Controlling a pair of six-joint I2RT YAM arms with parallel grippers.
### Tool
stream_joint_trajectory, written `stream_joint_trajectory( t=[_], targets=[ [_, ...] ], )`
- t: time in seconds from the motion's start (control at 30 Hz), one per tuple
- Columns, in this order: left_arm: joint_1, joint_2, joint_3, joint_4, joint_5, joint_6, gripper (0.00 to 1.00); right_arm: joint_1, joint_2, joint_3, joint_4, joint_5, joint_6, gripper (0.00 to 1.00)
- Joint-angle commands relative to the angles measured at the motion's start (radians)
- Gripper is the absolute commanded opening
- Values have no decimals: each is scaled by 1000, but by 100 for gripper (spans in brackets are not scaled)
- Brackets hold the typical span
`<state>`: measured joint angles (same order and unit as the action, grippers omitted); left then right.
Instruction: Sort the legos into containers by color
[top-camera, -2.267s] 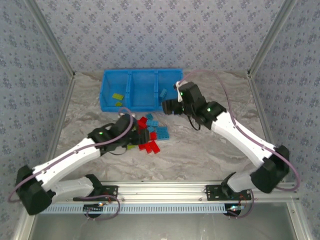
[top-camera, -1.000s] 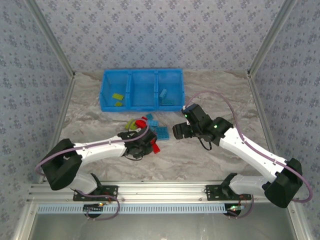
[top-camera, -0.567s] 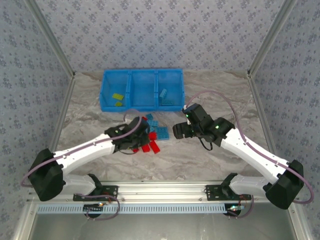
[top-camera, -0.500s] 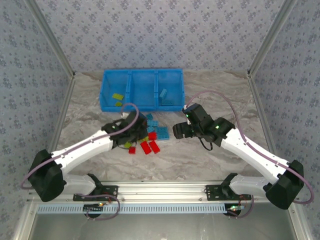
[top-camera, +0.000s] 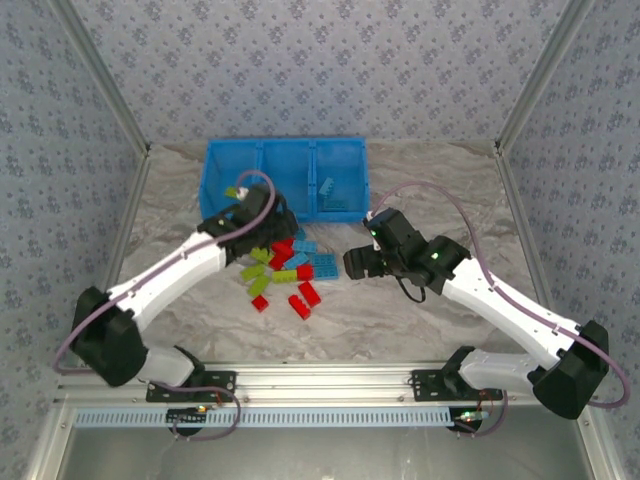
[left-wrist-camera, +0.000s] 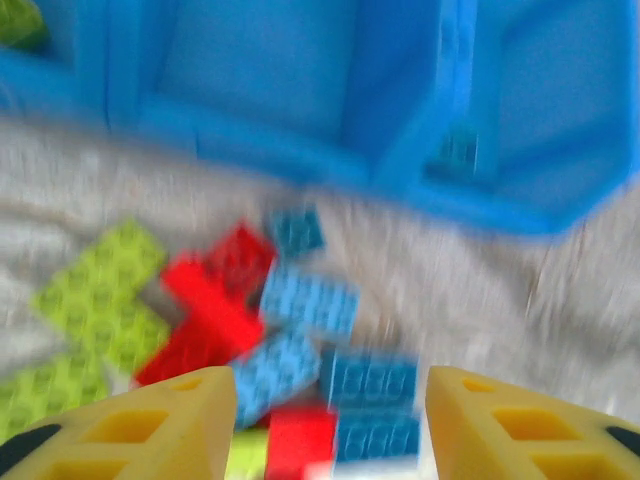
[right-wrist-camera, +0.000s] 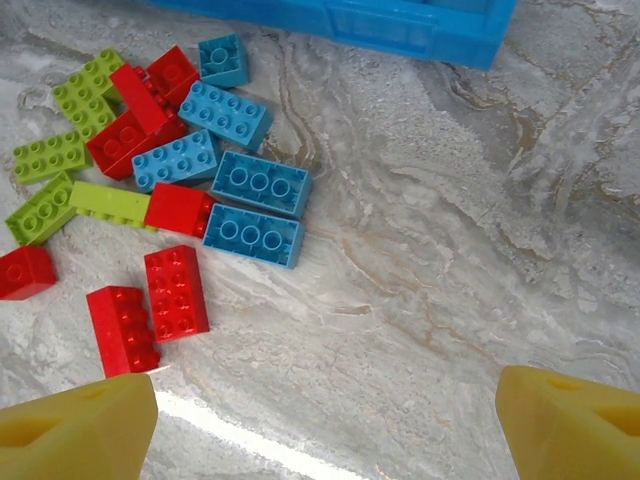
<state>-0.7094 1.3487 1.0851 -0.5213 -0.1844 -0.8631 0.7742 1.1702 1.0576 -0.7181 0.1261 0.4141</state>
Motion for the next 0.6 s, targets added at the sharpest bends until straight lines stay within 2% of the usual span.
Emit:
stream_joint_trajectory(
  t=[0.0,0.17,0.2,0.3,0.43,0.57],
  targets=[
    [-96,-154,-137,-225,-72,-100,58,9,-12,-13,-15,-10,14,91],
    [-106,-321,-392,-235,-22,-255,66,14,8,-4,3,-20,10,91],
    [-105,-333,-424,-220,-11,-265,70,17,12,-2,3,-23,8,91],
    [-86,-304,-461,-163,52,-255,81,20,23,7,-2,-23,7,91],
    [-46,-217,-470,-50,121,-251,84,21,29,13,-10,-17,8,91],
    [-8,-165,-479,18,138,-243,85,23,29,10,-12,-10,11,91]
  ],
)
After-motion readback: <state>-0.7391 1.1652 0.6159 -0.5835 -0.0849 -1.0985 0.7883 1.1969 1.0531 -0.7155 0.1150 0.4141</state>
